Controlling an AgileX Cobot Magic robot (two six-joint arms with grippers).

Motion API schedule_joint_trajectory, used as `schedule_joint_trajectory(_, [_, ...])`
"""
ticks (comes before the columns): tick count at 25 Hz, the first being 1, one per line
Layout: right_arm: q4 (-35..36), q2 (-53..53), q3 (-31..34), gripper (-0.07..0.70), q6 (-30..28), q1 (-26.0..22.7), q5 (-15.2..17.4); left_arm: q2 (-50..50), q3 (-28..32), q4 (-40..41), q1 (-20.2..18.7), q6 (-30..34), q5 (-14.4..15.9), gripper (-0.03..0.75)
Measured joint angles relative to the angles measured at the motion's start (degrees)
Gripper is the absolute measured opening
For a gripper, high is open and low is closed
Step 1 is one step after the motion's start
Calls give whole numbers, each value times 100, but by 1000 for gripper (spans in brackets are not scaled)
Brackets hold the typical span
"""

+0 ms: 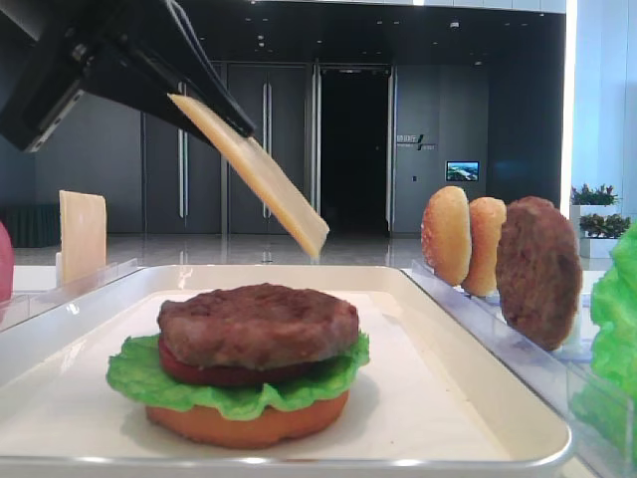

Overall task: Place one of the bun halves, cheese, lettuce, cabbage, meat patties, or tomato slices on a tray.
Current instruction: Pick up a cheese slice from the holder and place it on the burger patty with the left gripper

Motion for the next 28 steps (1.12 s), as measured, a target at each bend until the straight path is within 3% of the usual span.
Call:
schedule_joint_trajectory(6, [0, 0, 0, 471, 0, 0, 0, 260, 18, -172, -69, 178, 142, 35])
schedule_joint_trajectory(28, [0, 0, 0, 471, 0, 0, 0, 419, 18, -55, -122, 261, 149, 35])
